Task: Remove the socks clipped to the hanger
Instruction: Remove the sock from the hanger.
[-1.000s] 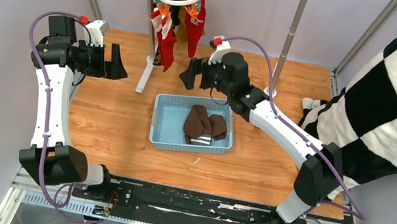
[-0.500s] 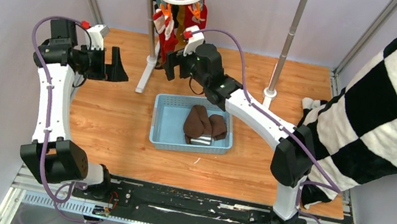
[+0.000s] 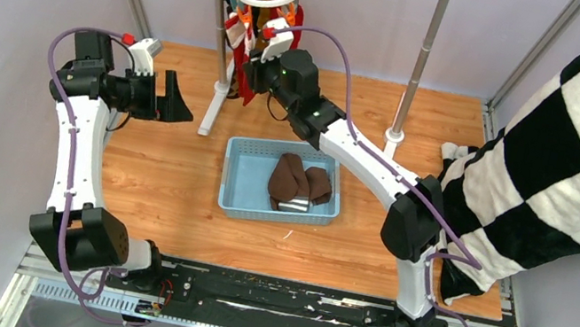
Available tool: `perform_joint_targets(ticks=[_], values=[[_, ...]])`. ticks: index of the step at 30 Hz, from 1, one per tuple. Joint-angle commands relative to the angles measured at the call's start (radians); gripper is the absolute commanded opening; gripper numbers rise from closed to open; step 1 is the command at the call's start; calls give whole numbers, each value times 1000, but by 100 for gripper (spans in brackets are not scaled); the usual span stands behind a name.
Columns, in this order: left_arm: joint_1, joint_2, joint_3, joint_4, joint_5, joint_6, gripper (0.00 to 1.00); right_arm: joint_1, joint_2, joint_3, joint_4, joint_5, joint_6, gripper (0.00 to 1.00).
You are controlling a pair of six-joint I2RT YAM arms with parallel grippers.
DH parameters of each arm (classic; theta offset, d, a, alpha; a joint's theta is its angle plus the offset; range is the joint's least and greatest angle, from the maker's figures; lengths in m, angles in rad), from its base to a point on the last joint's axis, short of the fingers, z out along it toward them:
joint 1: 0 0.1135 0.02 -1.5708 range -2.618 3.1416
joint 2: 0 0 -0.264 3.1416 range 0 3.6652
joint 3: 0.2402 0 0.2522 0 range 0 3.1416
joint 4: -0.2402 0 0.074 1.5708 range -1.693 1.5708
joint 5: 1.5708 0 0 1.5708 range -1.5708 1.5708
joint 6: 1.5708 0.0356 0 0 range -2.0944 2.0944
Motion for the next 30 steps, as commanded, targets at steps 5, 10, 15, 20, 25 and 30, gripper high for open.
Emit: perform_joint_targets(ticks=[5,10,15,20,25,30], values=[[8,-32,-25,-5,89,-9,91,-22,-32,-4,37,-130,21,0],[7,-24,-31,-5,176,-12,87,-36,-119,-91,71,-266,42,0],[-5,-9,-8,-5,294,-16,85,-69,-201,-166,99,-516,133,0],[-61,-2,41,-5,339,-28,85,-111,-229,-183,182,-783,308,0],[-126,15,96,-5,368,-50,86,-118,-207,-143,261,-958,463,0],[-149,36,125,-5,420,-50,87,-118,-178,-121,373,-1045,605,0]])
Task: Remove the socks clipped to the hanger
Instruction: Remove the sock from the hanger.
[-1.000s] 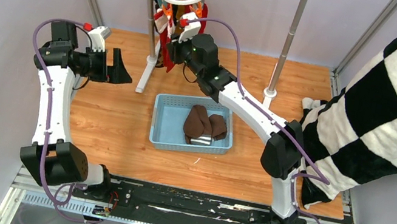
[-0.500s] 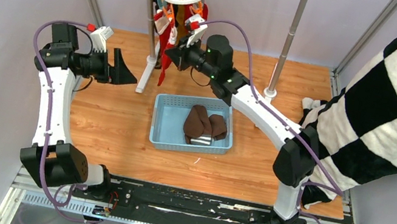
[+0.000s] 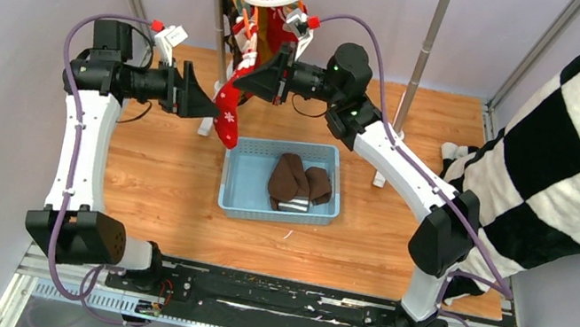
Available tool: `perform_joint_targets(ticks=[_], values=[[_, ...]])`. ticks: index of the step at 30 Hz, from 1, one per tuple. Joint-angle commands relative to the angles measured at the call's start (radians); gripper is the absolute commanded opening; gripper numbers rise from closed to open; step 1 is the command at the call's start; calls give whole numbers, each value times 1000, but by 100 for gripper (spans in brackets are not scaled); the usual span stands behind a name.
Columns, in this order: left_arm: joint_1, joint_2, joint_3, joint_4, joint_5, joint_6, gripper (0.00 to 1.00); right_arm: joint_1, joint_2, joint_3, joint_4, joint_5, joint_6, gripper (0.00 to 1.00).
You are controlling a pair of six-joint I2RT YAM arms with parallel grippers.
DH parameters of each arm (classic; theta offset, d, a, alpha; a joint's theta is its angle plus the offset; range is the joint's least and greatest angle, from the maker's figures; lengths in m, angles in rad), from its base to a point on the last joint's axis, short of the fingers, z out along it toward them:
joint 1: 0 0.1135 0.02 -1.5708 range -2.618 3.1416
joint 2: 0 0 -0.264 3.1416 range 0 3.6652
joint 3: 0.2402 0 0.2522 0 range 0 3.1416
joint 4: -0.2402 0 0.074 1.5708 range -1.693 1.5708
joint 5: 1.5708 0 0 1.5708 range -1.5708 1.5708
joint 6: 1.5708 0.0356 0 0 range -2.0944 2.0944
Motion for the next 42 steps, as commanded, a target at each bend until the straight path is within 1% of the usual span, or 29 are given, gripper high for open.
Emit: perform_joint_targets(ticks=[1,4,7,9,10,14,17,19,20,21,22,23,25,27,28,29,31,33,37,42], values=[[-13,22,36,-5,76,-14,87,-5,26,48,159,-166,197,0],[-19,27,31,-5,127,6,88,-4,43,49,249,-195,289,0],[-25,32,29,-6,176,22,88,-3,64,67,281,-208,339,0],[-31,29,30,-5,213,29,86,-3,73,73,291,-209,357,0],[-34,27,30,-5,229,32,83,-3,77,74,290,-207,361,0],[-42,14,15,-6,319,54,70,-3,80,63,278,-183,359,0],[-44,-3,2,-4,347,67,62,-2,80,43,276,-170,358,0],[-44,-11,-4,-6,340,73,51,-3,76,34,266,-159,348,0],[-44,-13,-5,-5,331,74,43,-4,73,31,253,-153,336,0],[-44,-14,-6,-5,314,73,34,-5,68,29,234,-143,318,0],[-44,-12,-6,-6,295,70,26,-5,58,28,203,-129,293,3],[-44,-11,-5,-7,272,68,19,-4,47,26,167,-110,265,10],[-44,-5,-2,-9,230,61,10,-5,15,23,43,-31,166,31],[-45,-4,-4,-10,200,59,4,-1,-30,10,-88,97,48,49],[-47,-4,-4,-9,183,59,2,5,-53,2,-147,180,-3,57],[-53,-5,-5,-9,168,59,0,13,-74,-1,-193,258,-53,62],[-68,-10,-8,-9,143,59,0,27,-97,3,-253,391,-132,68],[-89,-15,-10,-9,119,60,0,41,-100,25,-281,483,-175,71],[-136,-15,-8,-10,72,60,0,70,-54,134,-331,597,-241,75],[-162,-5,-1,-8,47,54,0,119,25,262,-370,731,-342,76]])
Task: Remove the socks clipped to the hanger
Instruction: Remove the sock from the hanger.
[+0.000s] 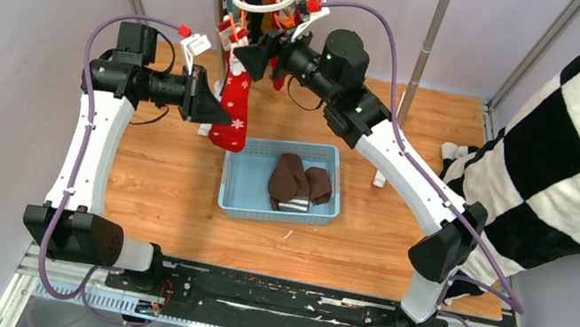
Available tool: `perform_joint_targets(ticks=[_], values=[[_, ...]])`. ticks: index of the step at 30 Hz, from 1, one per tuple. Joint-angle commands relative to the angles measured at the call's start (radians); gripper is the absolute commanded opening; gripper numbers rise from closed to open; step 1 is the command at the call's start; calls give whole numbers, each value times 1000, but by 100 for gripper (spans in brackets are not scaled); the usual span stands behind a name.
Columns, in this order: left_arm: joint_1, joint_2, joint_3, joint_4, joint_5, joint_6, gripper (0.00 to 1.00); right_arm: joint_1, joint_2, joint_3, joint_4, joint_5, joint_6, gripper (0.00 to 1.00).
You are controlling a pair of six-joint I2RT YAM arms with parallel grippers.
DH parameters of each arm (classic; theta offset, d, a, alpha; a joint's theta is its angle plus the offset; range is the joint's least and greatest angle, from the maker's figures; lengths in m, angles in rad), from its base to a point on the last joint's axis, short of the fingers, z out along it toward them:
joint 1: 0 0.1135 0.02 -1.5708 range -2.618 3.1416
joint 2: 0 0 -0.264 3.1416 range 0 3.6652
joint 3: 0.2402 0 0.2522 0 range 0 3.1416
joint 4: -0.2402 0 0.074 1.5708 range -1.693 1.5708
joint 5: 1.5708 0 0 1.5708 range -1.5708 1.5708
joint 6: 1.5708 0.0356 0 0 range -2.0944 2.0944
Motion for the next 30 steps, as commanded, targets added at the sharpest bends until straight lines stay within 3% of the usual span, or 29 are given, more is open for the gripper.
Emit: perform_joint_targets(ticks=[1,9,19,24,30], values=[[-17,-13,0,-7,-41,-6,0,57,65,112,-65,205,-154,77],[-21,-7,6,-7,-41,-5,0,87,203,337,-123,330,-251,76],[-24,4,15,-7,-39,-5,0,86,296,473,-114,388,-284,69],[-25,9,14,-7,-47,-2,0,86,308,482,-70,379,-280,57],[-26,7,12,-6,-59,6,0,81,313,491,-39,355,-255,33]])
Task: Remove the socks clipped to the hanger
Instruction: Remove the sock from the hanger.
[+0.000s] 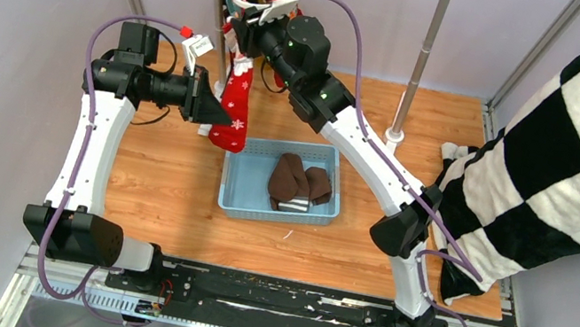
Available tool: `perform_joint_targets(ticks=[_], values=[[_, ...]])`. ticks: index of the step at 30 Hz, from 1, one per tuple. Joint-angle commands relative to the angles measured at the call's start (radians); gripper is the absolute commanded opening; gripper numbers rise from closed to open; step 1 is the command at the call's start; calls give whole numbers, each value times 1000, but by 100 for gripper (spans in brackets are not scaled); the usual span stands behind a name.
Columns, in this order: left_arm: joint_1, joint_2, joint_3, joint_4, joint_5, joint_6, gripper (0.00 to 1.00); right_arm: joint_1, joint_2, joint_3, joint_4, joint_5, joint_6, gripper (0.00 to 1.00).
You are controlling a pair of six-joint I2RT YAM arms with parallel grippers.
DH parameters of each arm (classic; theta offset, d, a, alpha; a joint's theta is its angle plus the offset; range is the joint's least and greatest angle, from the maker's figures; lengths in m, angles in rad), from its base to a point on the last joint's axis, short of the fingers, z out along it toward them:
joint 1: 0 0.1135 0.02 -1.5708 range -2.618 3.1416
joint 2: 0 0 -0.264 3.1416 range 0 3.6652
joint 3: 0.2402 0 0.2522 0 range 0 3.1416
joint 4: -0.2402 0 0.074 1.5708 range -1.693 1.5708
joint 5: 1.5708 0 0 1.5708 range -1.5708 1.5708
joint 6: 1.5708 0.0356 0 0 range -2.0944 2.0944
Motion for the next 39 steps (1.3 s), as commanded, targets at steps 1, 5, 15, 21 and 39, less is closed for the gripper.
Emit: perform_joint_targets(ticks=[1,5,15,21,39], values=[[-9,7,9,-7,-19,7,0,1,9,39,63,-12,11,31],[-9,8,-13,-7,-60,17,0,-10,0,29,75,-50,60,24],[-11,-16,-36,-5,-115,45,0,-53,-89,-111,114,-190,189,42],[-12,-25,-38,-6,-125,44,0,-74,-117,-154,127,-234,247,29],[-20,-39,-49,-5,-149,52,0,-90,-176,-218,124,-296,293,91]])
